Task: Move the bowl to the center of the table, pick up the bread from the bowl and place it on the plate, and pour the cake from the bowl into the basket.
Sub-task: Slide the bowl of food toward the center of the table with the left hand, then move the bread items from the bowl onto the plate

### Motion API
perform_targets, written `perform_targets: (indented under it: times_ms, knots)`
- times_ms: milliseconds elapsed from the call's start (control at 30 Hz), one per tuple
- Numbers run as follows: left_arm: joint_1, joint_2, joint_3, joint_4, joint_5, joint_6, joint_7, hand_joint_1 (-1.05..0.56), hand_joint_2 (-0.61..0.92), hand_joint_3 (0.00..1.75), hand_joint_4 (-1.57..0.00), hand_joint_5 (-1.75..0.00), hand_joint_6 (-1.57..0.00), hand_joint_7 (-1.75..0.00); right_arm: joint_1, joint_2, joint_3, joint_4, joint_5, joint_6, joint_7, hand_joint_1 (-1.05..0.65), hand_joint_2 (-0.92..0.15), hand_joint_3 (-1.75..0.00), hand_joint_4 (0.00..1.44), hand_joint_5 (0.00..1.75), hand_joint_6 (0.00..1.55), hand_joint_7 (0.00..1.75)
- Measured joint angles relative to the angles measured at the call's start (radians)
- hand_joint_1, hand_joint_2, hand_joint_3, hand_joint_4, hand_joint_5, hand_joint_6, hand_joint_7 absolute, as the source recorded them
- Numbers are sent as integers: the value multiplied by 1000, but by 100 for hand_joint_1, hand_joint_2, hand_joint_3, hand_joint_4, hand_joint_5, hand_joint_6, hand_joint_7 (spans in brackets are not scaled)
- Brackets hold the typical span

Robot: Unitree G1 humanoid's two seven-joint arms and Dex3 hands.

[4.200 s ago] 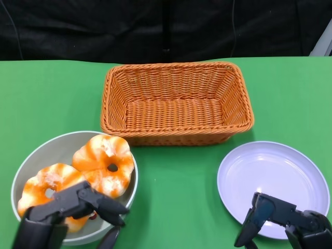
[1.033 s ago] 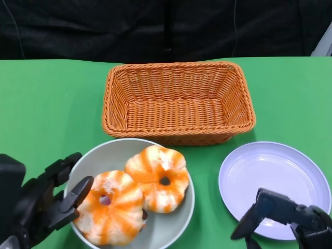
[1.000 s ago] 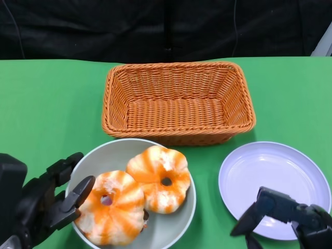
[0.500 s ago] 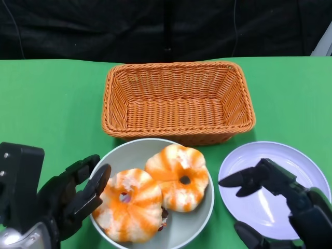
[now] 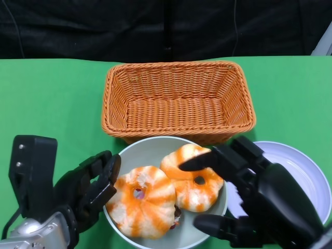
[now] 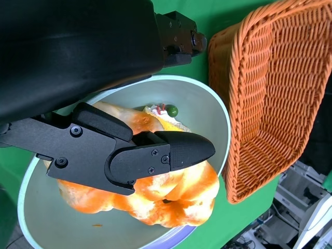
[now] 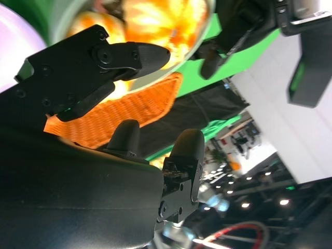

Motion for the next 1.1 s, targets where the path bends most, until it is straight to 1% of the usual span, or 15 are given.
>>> perform_targets:
  times_ms: [133,333,367,433,500,600,700,800,900,967,1033,1100]
  knots:
    - [0,-3,-6,0,-3,0,0,-68,92,60,0,0,0,0,-37,4,37,19,-44,20,3,-46,-67,-11,0,123,0,106]
    - [0,-3,-7,0,-6,0,0,-68,92,61,0,0,0,0,-46,3,43,24,-47,33,4,-46,-67,-9,0,123,0,106]
    - [1,-6,-9,-1,-7,1,0,-69,92,60,0,0,0,0,-55,2,45,37,-56,35,1,-52,-74,-8,0,106,0,92]
    - [0,-21,-15,-6,-8,6,1,-69,92,60,0,0,0,0,-97,1,52,93,-100,61,0,-56,-78,-6,0,94,0,83]
    - [2,-36,-27,-12,-10,12,6,-69,92,60,0,0,0,0,-129,-3,56,148,-132,78,-2,-59,-82,-4,0,87,0,76]
    - [2,-48,-43,-16,-9,18,10,-69,92,61,-1,0,0,0,-161,-14,69,194,-138,75,-10,-61,-85,-3,0,81,1,70]
    - [2,-50,-67,-17,-1,2,10,-66,92,65,-3,-1,0,0,-178,-32,84,242,-154,67,-24,-60,-85,-1,0,80,5,64]
    - [3,-46,-89,-17,9,-30,10,-66,92,67,-4,-2,0,0,-187,-38,104,282,-166,65,-34,-60,-86,-1,0,79,6,61]
    - [4,-38,-102,-17,32,-37,12,-62,92,70,-5,-3,0,0,-199,-39,124,314,-174,63,-56,-59,-86,-1,0,79,10,54]
    - [8,-27,-112,-21,48,-44,15,-63,92,68,-8,-5,-4,-2,-201,-39,132,334,-177,64,-64,-60,-86,0,0,78,11,52]
    - [25,3,-141,-45,98,-64,26,-66,92,65,-13,-7,-6,-2,-203,-41,139,346,-182,65,-66,-60,-86,0,0,78,11,50]
    - [46,45,-179,-75,157,-98,29,-68,92,65,-13,-7,-6,-2,-204,-48,144,354,-187,65,-67,-61,-86,-1,0,78,11,49]
